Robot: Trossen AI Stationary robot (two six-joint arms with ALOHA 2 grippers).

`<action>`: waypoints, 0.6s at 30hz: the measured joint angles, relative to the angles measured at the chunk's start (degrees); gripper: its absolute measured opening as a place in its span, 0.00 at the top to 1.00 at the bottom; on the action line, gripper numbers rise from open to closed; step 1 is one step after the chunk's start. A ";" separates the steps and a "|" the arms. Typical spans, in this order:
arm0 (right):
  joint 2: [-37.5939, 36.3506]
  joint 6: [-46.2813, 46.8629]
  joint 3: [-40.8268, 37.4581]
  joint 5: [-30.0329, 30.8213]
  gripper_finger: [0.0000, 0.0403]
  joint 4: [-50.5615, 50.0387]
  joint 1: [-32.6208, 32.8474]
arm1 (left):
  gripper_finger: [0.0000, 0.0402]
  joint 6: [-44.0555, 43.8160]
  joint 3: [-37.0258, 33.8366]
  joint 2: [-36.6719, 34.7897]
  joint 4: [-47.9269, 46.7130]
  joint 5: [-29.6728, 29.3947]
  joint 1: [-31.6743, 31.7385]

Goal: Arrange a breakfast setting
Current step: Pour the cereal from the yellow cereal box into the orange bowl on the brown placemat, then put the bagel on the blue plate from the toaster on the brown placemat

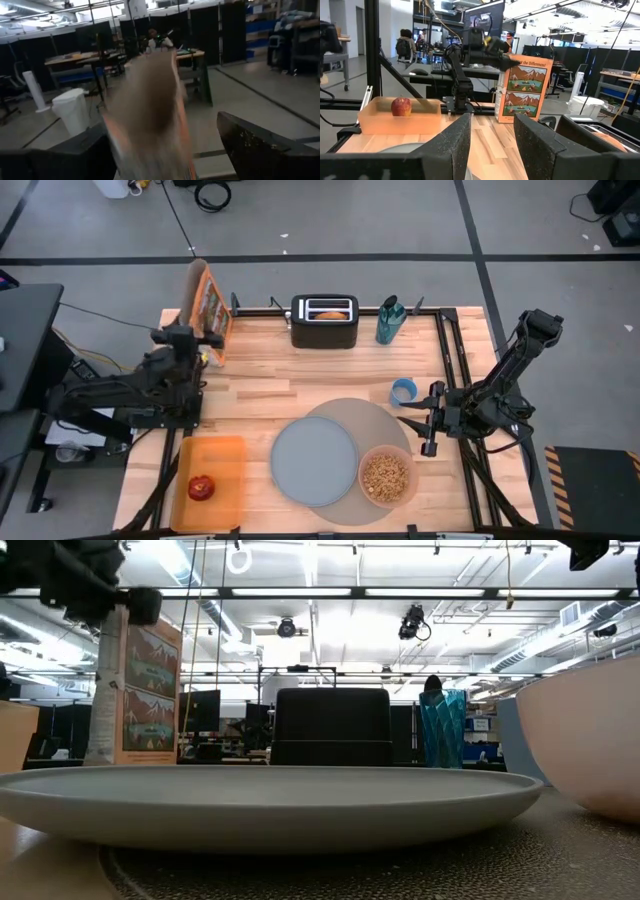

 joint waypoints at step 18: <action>-0.02 -0.51 0.00 0.04 0.61 0.28 -0.01 | 0.21 14.19 25.61 -0.02 -2.94 42.82 -2.31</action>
